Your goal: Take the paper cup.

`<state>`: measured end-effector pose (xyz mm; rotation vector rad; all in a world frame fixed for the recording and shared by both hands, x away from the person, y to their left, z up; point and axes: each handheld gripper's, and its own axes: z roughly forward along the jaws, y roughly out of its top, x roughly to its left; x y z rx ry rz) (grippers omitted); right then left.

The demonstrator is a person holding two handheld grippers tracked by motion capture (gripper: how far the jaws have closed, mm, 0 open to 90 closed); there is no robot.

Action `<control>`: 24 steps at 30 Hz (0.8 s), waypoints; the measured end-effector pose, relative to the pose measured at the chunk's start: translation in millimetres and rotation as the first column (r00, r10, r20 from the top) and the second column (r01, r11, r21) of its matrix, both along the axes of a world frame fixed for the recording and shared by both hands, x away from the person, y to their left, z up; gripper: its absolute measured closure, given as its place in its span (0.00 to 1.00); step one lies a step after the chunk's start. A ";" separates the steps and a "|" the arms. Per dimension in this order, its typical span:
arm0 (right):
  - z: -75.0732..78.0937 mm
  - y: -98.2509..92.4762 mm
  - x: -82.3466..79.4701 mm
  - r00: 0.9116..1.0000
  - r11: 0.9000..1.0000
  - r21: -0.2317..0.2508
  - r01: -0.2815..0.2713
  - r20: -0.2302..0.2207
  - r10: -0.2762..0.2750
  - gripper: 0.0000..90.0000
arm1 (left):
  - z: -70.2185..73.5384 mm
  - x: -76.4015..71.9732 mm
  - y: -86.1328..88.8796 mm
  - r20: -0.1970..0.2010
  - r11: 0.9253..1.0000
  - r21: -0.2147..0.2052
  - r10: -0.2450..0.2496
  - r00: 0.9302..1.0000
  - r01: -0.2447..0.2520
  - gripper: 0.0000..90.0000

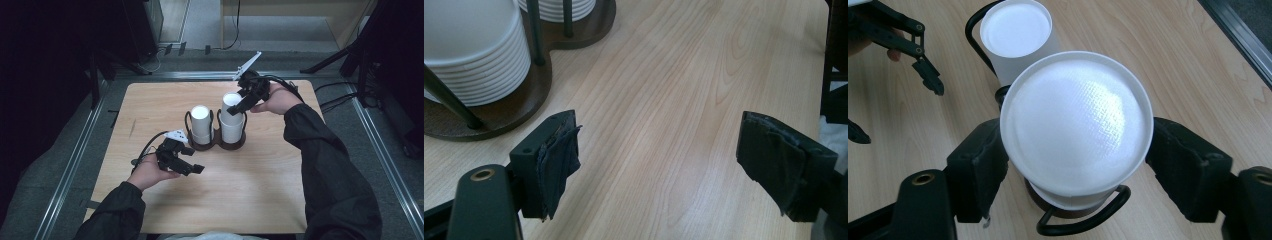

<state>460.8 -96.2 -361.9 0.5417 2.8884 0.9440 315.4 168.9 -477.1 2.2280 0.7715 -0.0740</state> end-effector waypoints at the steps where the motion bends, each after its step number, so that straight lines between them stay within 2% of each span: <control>1: 0.4 0.6 0.5 1.000 1.000 -0.002 -0.002 0.002 0.002 0.30 | 0.0 0.1 0.1 0.000 1.000 0.000 0.001 1.000 -0.001 0.19; 4: 1.9 1.3 0.6 1.000 1.000 -0.002 -0.006 -0.001 0.006 0.35 | -0.1 0.1 0.3 -0.001 1.000 0.001 0.002 1.000 -0.002 0.19; 10: 3.5 2.4 0.0 1.000 1.000 -0.013 -0.006 0.001 0.006 0.36 | 0.1 0.2 0.3 0.002 1.000 0.001 0.001 1.000 -0.001 0.19; 12: 3.9 2.8 0.0 1.000 1.000 -0.016 -0.006 0.002 0.006 0.36 | 0.7 -0.1 -0.4 0.014 1.000 -0.007 0.010 1.000 -0.010 0.19; 13: 4.3 2.8 -0.4 1.000 1.000 -0.020 -0.003 -0.001 0.003 0.36 | 2.2 -0.1 -1.3 0.037 1.000 -0.007 0.018 0.999 -0.018 0.19; 14: 4.4 2.8 -0.4 1.000 1.000 -0.020 -0.003 0.003 0.003 0.36 | 4.7 -0.4 -2.4 0.066 1.000 -0.018 0.021 0.998 -0.020 0.22; 15: 4.6 2.9 -0.5 1.000 1.000 -0.021 0.000 0.002 0.000 0.36 | 7.5 0.0 -3.9 0.081 0.999 -0.043 0.025 0.996 -0.022 0.29; 17: 5.2 3.1 -0.6 1.000 1.000 -0.025 0.005 0.002 -0.005 0.36 | 12.6 2.8 -8.3 0.092 0.994 -0.097 0.053 0.994 -0.044 0.37; 19: 5.8 3.8 -0.5 1.000 1.000 -0.029 0.009 -0.001 -0.009 0.36 | 15.2 6.1 -14.2 0.095 0.990 -0.125 0.070 0.993 -0.057 0.47; 24: 7.3 3.7 -0.1 1.000 1.000 -0.028 0.013 -0.003 -0.013 0.36 | 10.9 15.0 -34.2 0.073 0.991 -0.103 0.097 0.993 -0.089 0.56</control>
